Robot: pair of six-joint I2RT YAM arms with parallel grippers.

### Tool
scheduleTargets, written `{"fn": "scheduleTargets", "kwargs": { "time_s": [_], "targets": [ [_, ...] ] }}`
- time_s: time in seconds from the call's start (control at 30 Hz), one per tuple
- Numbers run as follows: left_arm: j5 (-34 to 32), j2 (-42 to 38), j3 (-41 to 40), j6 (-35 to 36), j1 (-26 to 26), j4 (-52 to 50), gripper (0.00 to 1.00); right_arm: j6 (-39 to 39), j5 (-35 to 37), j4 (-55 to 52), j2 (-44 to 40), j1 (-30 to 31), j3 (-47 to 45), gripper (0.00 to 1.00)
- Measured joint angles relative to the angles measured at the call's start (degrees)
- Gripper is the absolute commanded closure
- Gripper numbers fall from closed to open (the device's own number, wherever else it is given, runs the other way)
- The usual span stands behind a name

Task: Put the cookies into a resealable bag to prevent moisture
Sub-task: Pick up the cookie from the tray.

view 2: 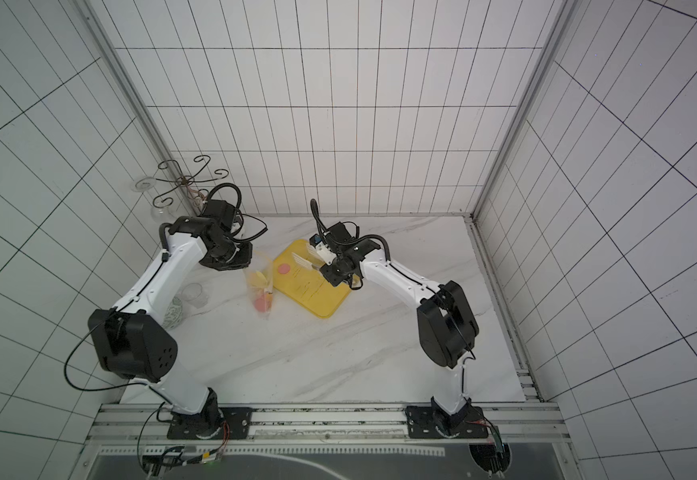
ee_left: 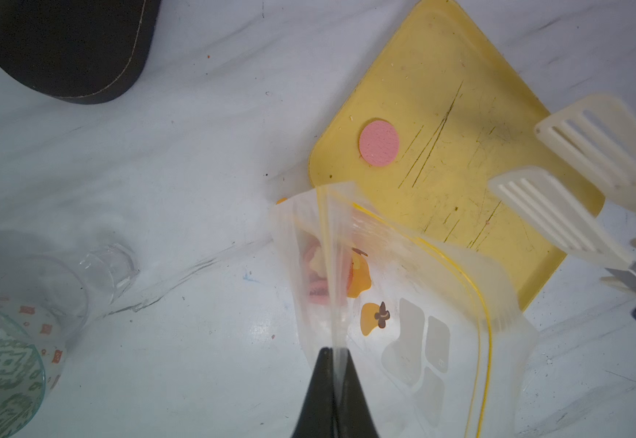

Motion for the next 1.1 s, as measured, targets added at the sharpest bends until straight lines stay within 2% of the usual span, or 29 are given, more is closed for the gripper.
{"fn": "scheduleTargets", "kwargs": {
  "time_s": [0.17, 0.6, 1.1],
  "targets": [
    [0.3, 0.0, 0.0, 0.1, 0.0, 0.0, 1.0, -1.0, 0.6, 0.5, 6.9, 2.0, 1.5, 0.52],
    [0.9, -0.1, 0.0, 0.1, 0.0, 0.0, 1.0, -1.7, 1.6, 0.9, 18.6, 4.2, 19.0, 0.52],
    [1.0, -0.1, 0.0, 0.5, 0.0, 0.0, 1.0, -2.5, 3.4, -3.0, 21.6, 5.4, 21.7, 0.53]
  ]
}}
